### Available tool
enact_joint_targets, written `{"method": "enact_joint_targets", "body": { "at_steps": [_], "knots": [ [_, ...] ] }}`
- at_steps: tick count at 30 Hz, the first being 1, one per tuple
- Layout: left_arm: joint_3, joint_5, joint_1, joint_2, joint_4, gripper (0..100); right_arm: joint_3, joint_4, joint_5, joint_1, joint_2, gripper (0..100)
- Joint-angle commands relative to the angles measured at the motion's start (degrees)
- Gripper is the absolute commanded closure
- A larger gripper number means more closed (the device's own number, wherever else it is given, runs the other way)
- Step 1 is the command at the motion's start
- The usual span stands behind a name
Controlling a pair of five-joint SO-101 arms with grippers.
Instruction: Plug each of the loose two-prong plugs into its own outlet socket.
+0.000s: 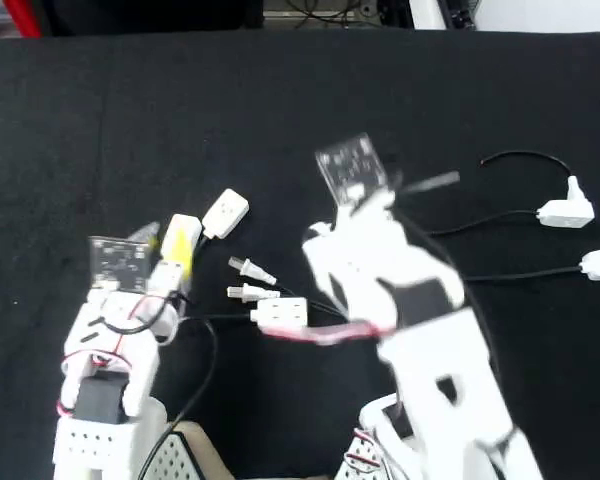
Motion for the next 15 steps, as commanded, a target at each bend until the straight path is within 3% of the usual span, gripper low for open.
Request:
{"method": "enact_joint_targets", "body": {
  "at_steps": [1,9,15],
  "knots": [
    [-5.85,2.55,-7.52,-0.18,-1.32,88,-9.8,1.05,3.6,1.85,15.96,98.6],
    [-7.69,0.79,-9.8,4.22,-1.32,88,-22.46,0.7,5.45,10.2,35.91,98.6],
    [-18.51,-1.14,-9.63,28.66,-1.49,88,-26.24,0.62,10.81,12.75,42.59,98.6]
  ]
}}
